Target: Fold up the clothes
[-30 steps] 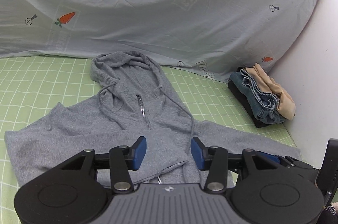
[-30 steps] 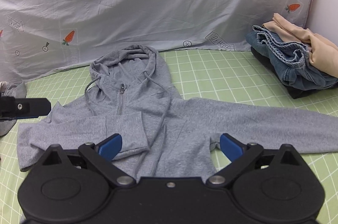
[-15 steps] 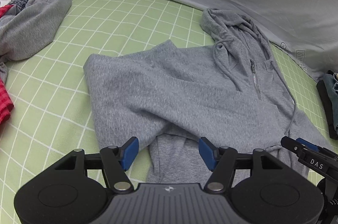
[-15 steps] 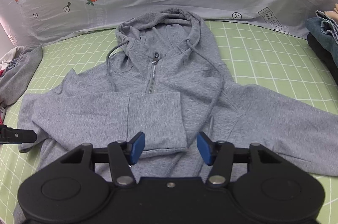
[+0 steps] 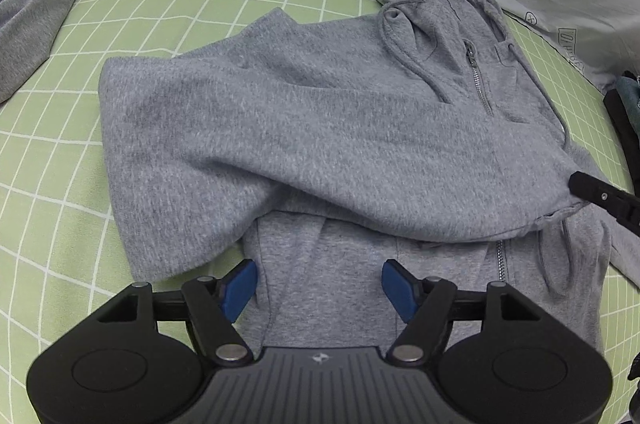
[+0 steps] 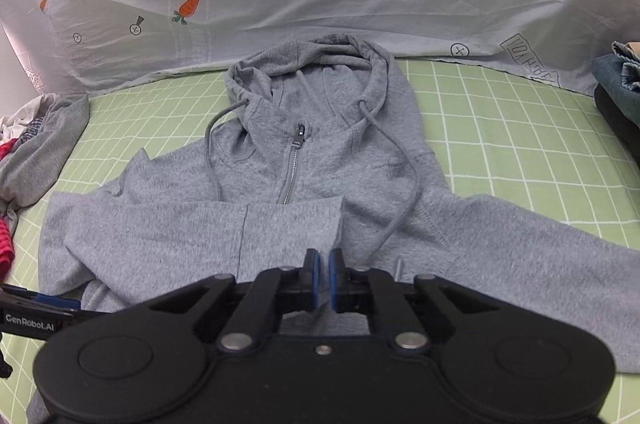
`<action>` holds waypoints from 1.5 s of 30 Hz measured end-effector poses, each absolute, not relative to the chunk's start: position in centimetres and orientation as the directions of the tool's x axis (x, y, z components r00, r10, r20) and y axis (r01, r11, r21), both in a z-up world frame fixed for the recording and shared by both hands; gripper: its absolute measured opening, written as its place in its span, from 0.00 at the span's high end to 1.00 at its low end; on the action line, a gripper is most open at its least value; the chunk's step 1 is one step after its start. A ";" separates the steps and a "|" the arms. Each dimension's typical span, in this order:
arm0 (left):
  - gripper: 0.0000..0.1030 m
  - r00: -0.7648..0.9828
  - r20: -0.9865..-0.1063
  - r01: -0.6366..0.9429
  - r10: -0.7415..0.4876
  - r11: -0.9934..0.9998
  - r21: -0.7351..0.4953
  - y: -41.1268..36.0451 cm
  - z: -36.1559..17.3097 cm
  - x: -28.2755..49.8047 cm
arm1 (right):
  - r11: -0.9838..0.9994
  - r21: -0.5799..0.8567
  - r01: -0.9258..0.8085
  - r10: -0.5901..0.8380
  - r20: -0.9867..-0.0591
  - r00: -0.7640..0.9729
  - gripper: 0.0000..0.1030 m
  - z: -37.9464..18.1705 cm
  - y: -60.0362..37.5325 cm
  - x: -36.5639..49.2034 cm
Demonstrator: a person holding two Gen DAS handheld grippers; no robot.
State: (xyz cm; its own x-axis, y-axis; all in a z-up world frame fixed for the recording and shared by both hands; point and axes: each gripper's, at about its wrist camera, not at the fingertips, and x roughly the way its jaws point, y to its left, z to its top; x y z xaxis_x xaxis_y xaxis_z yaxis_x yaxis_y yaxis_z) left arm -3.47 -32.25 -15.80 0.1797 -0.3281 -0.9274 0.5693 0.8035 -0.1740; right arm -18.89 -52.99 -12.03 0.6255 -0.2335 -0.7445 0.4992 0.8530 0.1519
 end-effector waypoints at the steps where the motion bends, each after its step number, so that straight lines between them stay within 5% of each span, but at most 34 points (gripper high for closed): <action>1: 0.25 0.178 -0.928 0.572 -0.326 0.802 -0.172 -32.3 -16.0 -3.5 | 0.850 0.149 0.505 -0.237 -0.748 0.620 0.94 -11.8 -53.0 -19.1; 3: 0.23 0.185 -0.928 0.586 -0.322 0.794 -0.158 -32.6 -16.1 -3.8 | 0.845 0.132 0.518 -0.247 -0.763 0.598 0.92 -11.9 -53.0 -19.3; 5: 0.23 0.193 -0.927 0.607 -0.323 0.781 -0.146 -32.8 -16.2 -4.0 | 0.840 0.123 0.529 -0.253 -0.773 0.582 0.79 -12.1 -52.9 -19.5; 10: 0.22 0.206 -0.917 0.663 -0.341 0.738 -0.125 -33.1 -16.3 -4.1 | 0.826 0.133 0.548 -0.253 -0.781 0.571 0.72 -11.5 -52.8 -19.9; 17: 0.18 0.221 -0.916 0.722 -0.335 0.687 -0.077 -33.8 -16.6 -4.6 | 0.863 0.150 0.482 -0.215 -0.755 0.620 0.24 -12.5 -52.7 -19.4; 22: 0.07 0.260 -0.915 0.718 -0.309 0.695 -0.030 -34.8 -17.2 -5.6 | 0.872 0.184 0.454 -0.198 -0.716 0.670 0.26 -14.6 -53.3 -19.0; 24: 0.06 0.272 -0.915 0.715 -0.299 0.699 -0.016 -35.0 -17.4 -5.8 | 0.866 0.207 0.456 -0.174 -0.730 0.661 0.35 -15.5 -53.4 -18.8; 26: 0.06 0.272 -0.914 0.714 -0.302 0.700 -0.019 -34.9 -17.4 -5.8 | 0.878 0.210 0.431 -0.132 -0.759 0.638 0.59 -16.1 -53.2 -18.6; 30: 0.06 0.267 -0.911 0.707 -0.315 0.706 -0.037 -34.6 -17.3 -5.8 | 0.875 0.204 0.438 -0.134 -0.769 0.625 0.60 -16.7 -52.6 -19.4; 34: 0.05 0.275 -0.912 0.708 -0.305 0.706 -0.023 -34.8 -17.3 -6.0 | 0.860 0.209 0.465 -0.152 -0.765 0.626 0.86 -16.4 -52.6 -19.9; 45: 0.03 0.278 -0.914 0.717 -0.297 0.697 -0.008 -34.9 -17.5 -6.0 | 0.875 0.042 0.482 -0.380 -0.557 0.738 0.89 -8.8 -52.0 -21.6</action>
State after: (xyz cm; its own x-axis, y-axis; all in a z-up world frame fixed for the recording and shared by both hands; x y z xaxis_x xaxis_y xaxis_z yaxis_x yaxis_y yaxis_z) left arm -6.02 -34.93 -17.47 0.2779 -0.2967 -0.9136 0.7173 0.6967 -0.0081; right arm -21.62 -52.03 -8.76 0.7385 -0.3802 -0.5569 0.4821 0.8751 0.0418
